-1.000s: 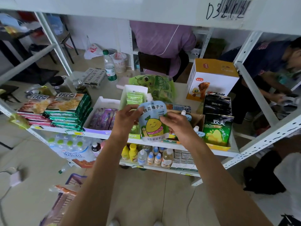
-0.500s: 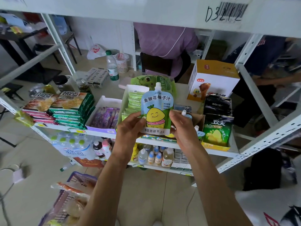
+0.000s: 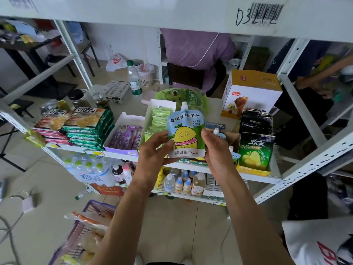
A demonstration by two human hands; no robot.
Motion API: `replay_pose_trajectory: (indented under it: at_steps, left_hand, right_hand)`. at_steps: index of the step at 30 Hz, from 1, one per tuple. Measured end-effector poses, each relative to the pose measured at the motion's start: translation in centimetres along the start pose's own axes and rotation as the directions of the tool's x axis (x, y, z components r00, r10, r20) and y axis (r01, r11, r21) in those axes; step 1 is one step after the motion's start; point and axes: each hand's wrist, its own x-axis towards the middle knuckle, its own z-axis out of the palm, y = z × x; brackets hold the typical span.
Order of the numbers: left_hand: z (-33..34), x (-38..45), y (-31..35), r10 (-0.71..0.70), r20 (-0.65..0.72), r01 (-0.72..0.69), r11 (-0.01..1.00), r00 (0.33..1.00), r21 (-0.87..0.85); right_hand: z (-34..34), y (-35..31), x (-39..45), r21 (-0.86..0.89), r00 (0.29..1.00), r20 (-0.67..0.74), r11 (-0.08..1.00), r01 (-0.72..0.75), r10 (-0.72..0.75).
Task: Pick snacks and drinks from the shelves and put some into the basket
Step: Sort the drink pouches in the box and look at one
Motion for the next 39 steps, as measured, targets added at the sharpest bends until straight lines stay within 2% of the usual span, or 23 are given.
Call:
replay_pose_trajectory:
  at_steps: [2, 4, 6, 9, 13, 16, 20, 22, 26, 32, 39]
  left_hand:
    - [0.4, -0.1, -0.2, 0.127, -0.043, -0.120, 0.983, 0.991, 0.136]
    - [0.9, -0.3, -0.5, 0.321, -0.031, -0.284, 0.877, 0.947, 0.389]
    - [1.6, -0.8, -0.6, 0.422, -0.004, -0.362, 0.781, 0.907, 0.508]
    - [2.2, -1.0, -1.0, 0.360, -0.046, -0.304, 0.843, 0.932, 0.443]
    - [2.8, -2.1, -0.7, 0.183, -0.033, -0.176, 0.973, 0.983, 0.150]
    - [2.8, -2.7, -0.5, 0.090, -0.085, -0.087, 0.995, 0.992, 0.041]
    - [2.2, -2.7, -0.1, 0.014, -0.136, -0.014, 1.000, 0.991, 0.000]
    - [1.8, -2.6, 0.2, 0.010, -0.132, -0.013, 1.000, 0.991, -0.019]
    - [0.8, -1.9, 0.4, -0.003, -0.098, 0.001, 1.000, 0.995, -0.019]
    - [-1.3, -0.4, 1.1, 0.007, -0.099, 0.001, 0.997, 0.995, 0.079]
    - [-3.4, 1.1, 2.5, -0.036, -0.048, 0.036, 0.999, 0.998, -0.009]
  right_hand:
    - [0.2, -0.2, -0.2, -0.071, 0.995, -0.084, 0.996, 0.047, -0.053]
    - [0.2, -0.3, -0.2, -0.179, 0.980, -0.140, 0.977, 0.114, -0.140]
    - [0.5, -0.6, -0.6, -0.261, 0.962, -0.138, 0.946, 0.193, -0.234]
    - [1.3, -1.3, -1.4, -0.269, 0.957, -0.094, 0.932, 0.242, -0.275]
    - [1.8, -1.6, -1.8, -0.270, 0.967, 0.002, 0.931, 0.245, -0.254]
    - [1.7, -1.5, -1.9, -0.295, 0.956, 0.038, 0.911, 0.288, -0.290]
    - [0.9, -1.0, -1.4, -0.437, 0.935, -0.041, 0.848, 0.301, -0.353]
    - [0.7, -0.8, -1.1, -0.468, 0.945, -0.066, 0.847, 0.254, -0.320]
    - [1.7, -0.4, -1.0, -0.347, 0.976, -0.045, 0.919, 0.184, -0.213]
    - [3.3, -0.5, -0.5, -0.244, 0.964, -0.119, 0.948, 0.204, -0.238]
    - [5.5, -0.6, 0.5, -0.186, 0.963, -0.171, 0.967, 0.174, -0.206]
